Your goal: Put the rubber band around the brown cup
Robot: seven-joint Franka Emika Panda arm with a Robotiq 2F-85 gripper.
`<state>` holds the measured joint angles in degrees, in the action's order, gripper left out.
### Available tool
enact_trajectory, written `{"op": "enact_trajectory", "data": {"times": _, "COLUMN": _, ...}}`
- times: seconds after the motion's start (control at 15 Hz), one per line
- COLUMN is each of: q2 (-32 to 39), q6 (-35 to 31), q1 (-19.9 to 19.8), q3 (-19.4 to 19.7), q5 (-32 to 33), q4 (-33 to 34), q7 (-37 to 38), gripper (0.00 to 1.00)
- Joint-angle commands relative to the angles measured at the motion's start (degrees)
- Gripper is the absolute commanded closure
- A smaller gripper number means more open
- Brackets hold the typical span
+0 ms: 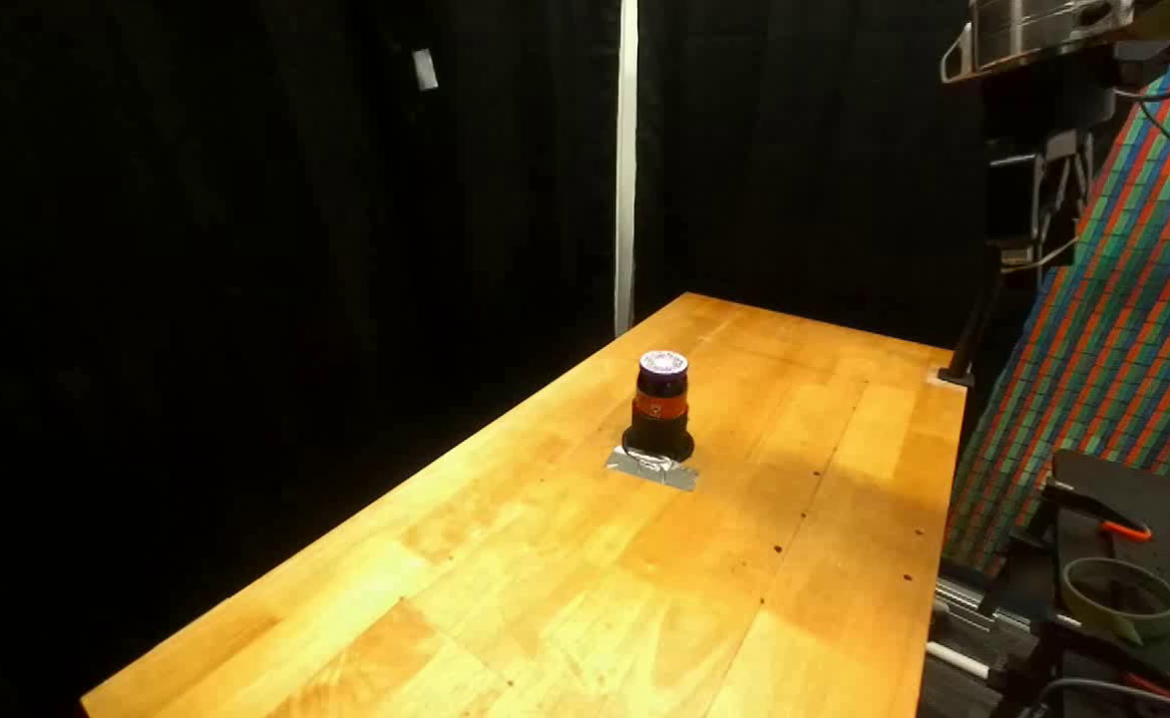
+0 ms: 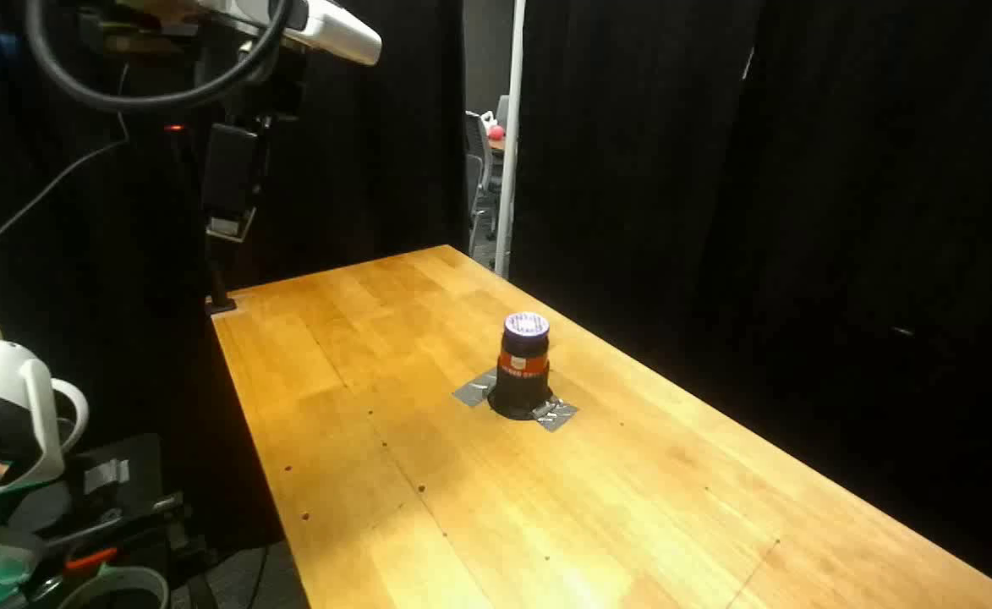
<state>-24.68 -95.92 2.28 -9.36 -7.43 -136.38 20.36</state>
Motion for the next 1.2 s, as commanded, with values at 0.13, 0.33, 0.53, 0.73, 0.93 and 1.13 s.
{"op": "enact_trajectory", "data": {"times": 0.13, "q2": 0.0, "q6": 0.0, "q1": 0.2, "q3": 0.2, "q5": 0.1, "q4": 0.4, "q7": 0.1, "gripper": 0.0}}
{"op": "enact_trajectory", "data": {"times": 0.33, "q2": 0.0, "q6": 0.0, "q1": 0.2, "q3": 0.2, "q5": 0.1, "q4": 0.5, "q7": 0.1, "gripper": 0.0}}
{"op": "enact_trajectory", "data": {"times": 0.53, "q2": 0.0, "q6": 0.0, "q1": 0.2, "q3": 0.2, "q5": 0.1, "q4": 0.5, "q7": 0.1, "gripper": 0.0}}
{"op": "enact_trajectory", "data": {"times": 0.73, "q2": 1.7, "q6": -1.7, "q1": 0.3, "q3": -0.3, "q5": 0.6, "q4": 1.6, "q7": 0.3, "gripper": 0.0}}
{"op": "enact_trajectory", "data": {"times": 0.93, "q2": 8.2, "q6": -9.8, "q1": 0.2, "q3": -1.2, "q5": 2.3, "q4": 6.0, "q7": 0.4, "gripper": 0.0}}
{"op": "enact_trajectory", "data": {"times": 1.13, "q2": 17.0, "q6": -18.5, "q1": 0.1, "q3": -0.9, "q5": 4.2, "q4": 11.5, "q7": -0.2, "gripper": 0.0}}
